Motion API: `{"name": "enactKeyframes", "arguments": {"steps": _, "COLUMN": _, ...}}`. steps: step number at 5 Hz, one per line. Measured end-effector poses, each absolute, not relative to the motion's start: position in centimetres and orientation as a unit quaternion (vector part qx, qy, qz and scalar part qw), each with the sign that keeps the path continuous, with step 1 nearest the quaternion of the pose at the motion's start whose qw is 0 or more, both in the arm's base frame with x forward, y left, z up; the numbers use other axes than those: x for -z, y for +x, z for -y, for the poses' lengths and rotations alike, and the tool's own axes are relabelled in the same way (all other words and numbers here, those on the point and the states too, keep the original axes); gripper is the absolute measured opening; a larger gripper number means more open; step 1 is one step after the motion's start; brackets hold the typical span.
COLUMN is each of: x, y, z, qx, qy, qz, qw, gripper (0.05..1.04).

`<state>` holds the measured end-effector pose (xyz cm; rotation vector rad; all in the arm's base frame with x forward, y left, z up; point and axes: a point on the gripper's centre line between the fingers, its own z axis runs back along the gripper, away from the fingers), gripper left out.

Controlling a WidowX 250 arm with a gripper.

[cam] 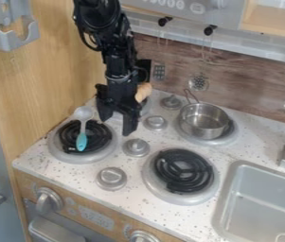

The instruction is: Move the silver pot from the upper right to the lower right burner

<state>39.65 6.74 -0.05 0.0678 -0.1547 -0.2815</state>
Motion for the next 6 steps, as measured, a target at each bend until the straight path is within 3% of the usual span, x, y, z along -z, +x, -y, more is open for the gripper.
{"name": "enactKeyframes", "arguments": {"steps": 1, "x": 1.8, "y": 39.0, "z": -6.7, "qx": 0.141, "qy": 0.027, "qz": 0.054, "qw": 0.988, "gripper": 1.001}}
{"name": "enactKeyframes", "arguments": {"steps": 2, "x": 1.9, "y": 39.8, "z": -4.6, "qx": 0.185, "qy": 0.026, "qz": 0.059, "qw": 0.981, "gripper": 1.001}}
{"name": "enactKeyframes", "arguments": {"steps": 3, "x": 1.1, "y": 41.4, "z": 0.1, "qx": 0.259, "qy": 0.018, "qz": 0.086, "qw": 0.962, "gripper": 1.001}}
{"name": "enactKeyframes", "arguments": {"steps": 6, "x": 0.2, "y": 46.5, "z": 6.3, "qx": 0.311, "qy": -0.028, "qz": 0.161, "qw": 0.936, "gripper": 1.001}}
